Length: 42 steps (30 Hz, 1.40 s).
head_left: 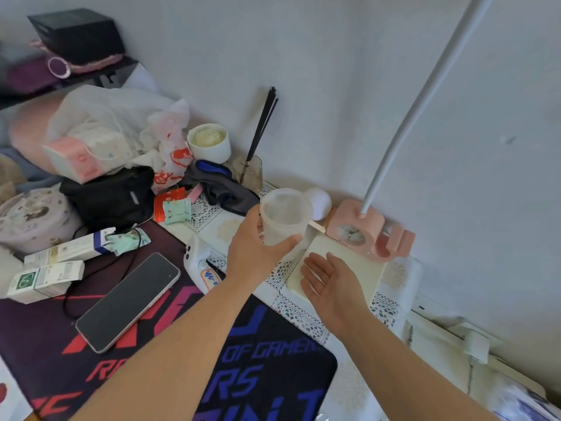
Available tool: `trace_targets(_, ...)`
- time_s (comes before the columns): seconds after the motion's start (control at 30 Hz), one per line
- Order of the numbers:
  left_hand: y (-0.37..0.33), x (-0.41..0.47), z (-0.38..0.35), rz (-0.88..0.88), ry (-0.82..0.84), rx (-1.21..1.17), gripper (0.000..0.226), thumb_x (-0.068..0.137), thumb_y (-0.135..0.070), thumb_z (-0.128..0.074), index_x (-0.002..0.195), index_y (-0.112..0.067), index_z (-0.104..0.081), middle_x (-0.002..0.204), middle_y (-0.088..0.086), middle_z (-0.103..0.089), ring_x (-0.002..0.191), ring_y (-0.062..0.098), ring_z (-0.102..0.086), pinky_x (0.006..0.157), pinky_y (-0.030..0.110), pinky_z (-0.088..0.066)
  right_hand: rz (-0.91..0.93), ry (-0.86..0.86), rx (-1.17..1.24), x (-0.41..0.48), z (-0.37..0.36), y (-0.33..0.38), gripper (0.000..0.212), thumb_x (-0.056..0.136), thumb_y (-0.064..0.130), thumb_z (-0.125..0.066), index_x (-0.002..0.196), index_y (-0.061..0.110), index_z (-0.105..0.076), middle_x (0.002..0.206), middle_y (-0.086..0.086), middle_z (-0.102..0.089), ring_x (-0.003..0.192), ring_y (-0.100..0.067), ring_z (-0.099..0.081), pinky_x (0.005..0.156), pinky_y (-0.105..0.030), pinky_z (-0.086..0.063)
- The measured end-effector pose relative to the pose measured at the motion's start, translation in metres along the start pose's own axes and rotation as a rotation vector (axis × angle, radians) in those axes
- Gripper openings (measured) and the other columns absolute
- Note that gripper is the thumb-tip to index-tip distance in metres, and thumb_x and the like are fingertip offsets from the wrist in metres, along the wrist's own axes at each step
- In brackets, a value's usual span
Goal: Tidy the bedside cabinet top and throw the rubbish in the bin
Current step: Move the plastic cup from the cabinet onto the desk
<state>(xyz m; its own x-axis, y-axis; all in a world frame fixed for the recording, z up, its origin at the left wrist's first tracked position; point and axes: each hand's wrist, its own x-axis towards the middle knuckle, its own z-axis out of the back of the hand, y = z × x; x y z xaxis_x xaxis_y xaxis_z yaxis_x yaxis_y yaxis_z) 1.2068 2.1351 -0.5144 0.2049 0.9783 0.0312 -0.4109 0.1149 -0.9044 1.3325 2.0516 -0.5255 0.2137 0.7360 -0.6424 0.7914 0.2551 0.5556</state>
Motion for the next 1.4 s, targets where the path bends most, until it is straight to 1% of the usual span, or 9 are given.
trace_targets(0.13, 0.003, 0.0, -0.003, -0.004, -0.052, -0.022, 0.08, 0.058, -0.057, -0.079, 0.126, -0.037, -0.043, 0.118, -0.016, -0.059, 0.106, 0.006, -0.059, 0.09, 0.038, -0.054, 0.028, -0.012, -0.044, 0.001, 0.004, -0.001, 0.031, 0.094, 0.025, -0.048, 0.115, 0.006, -0.061, 0.122, -0.008, -0.062, 0.115, -0.022, -0.057, 0.104, -0.038, -0.04)
trace_targets(0.3, 0.008, -0.013, -0.001, -0.047, -0.071, 0.009, 0.08, 0.06, -0.057, -0.079, 0.128, -0.041, -0.041, 0.124, -0.016, -0.057, 0.107, 0.003, -0.057, 0.089, 0.035, -0.054, 0.051, -0.02, -0.082, -0.002, 0.008, -0.004, 0.03, 0.093, 0.024, -0.05, 0.114, 0.008, -0.063, 0.12, -0.006, -0.065, 0.113, -0.019, -0.059, 0.103, -0.038, -0.041)
trace_targets(0.47, 0.01, -0.023, -0.002, -0.036, -0.158, 0.025, 0.075, 0.059, -0.059, -0.078, 0.123, -0.041, -0.043, 0.118, -0.016, -0.059, 0.103, 0.005, -0.059, 0.085, 0.038, -0.056, 0.066, -0.023, -0.084, -0.006, 0.005, -0.003, 0.029, 0.092, 0.022, -0.052, 0.114, 0.008, -0.064, 0.119, -0.007, -0.066, 0.112, -0.02, -0.059, 0.099, -0.036, -0.044)
trace_targets(0.7, 0.019, -0.03, -0.004, -0.03, -0.16, 0.046, 0.075, 0.059, -0.06, -0.078, 0.123, -0.041, -0.044, 0.116, -0.017, -0.06, 0.102, 0.005, -0.06, 0.084, 0.039, -0.056, 0.059, -0.013, -0.09, -0.003, 0.002, -0.006, 0.03, 0.091, 0.023, -0.054, 0.114, 0.008, -0.064, 0.119, -0.007, -0.067, 0.111, -0.021, -0.061, 0.094, -0.033, -0.047)
trace_targets(0.9, 0.022, -0.034, -0.013, -0.034, -0.197, 0.0, 0.077, 0.061, -0.059, -0.078, 0.127, -0.04, -0.043, 0.119, -0.016, -0.058, 0.107, 0.005, -0.057, 0.088, 0.039, -0.054, 0.067, -0.007, -0.117, -0.002, 0.003, -0.01, 0.028, 0.092, 0.024, -0.053, 0.112, 0.01, -0.064, 0.117, -0.006, -0.067, 0.11, -0.02, -0.061, 0.096, -0.034, -0.047)
trace_targets(1.0, 0.023, -0.036, -0.015, -0.044, -0.208, -0.009, 0.078, 0.062, -0.061, -0.077, 0.128, -0.039, -0.043, 0.119, -0.016, -0.057, 0.108, 0.007, -0.057, 0.088, 0.041, -0.054, 0.094, -0.001, -0.148, -0.003, 0.001, -0.012, 0.027, 0.093, 0.025, -0.051, 0.11, 0.011, -0.065, 0.117, -0.004, -0.067, 0.11, -0.019, -0.061, 0.097, -0.034, -0.047)
trace_targets(1.13, 0.027, -0.037, -0.015, -0.054, -0.207, 0.021, 0.081, 0.061, -0.062, -0.076, 0.13, -0.038, -0.041, 0.12, -0.013, -0.055, 0.108, 0.008, -0.056, 0.086, 0.043, -0.054, 0.117, 0.008, -0.211, -0.007, -0.004, -0.018, 0.029, 0.095, 0.02, -0.043, 0.113, 0.014, -0.065, 0.119, 0.002, -0.065, 0.112, -0.016, -0.06, 0.1, -0.034, -0.045)
trace_targets(1.23, 0.028, -0.036, -0.015, -0.049, -0.201, 0.017, 0.082, 0.061, -0.06, -0.078, 0.131, -0.037, -0.04, 0.122, -0.012, -0.054, 0.108, 0.007, -0.056, 0.087, 0.043, -0.054, 0.125, 0.009, -0.274, -0.007, -0.005, -0.022, 0.032, 0.096, 0.017, -0.04, 0.116, 0.017, -0.064, 0.122, 0.002, -0.063, 0.113, -0.015, -0.059, 0.102, -0.034, -0.044)
trace_targets(1.4, 0.027, -0.038, -0.018, -0.007, -0.172, -0.024, 0.09, 0.058, -0.065, -0.076, 0.134, -0.035, -0.037, 0.13, -0.008, -0.051, 0.117, 0.009, -0.052, 0.093, 0.044, -0.052, 0.15, 0.039, -0.347, -0.01, 0.001, -0.014, 0.036, 0.091, 0.009, -0.046, 0.125, 0.016, -0.056, 0.121, 0.004, -0.061, 0.116, -0.014, -0.055, 0.107, -0.034, -0.04)
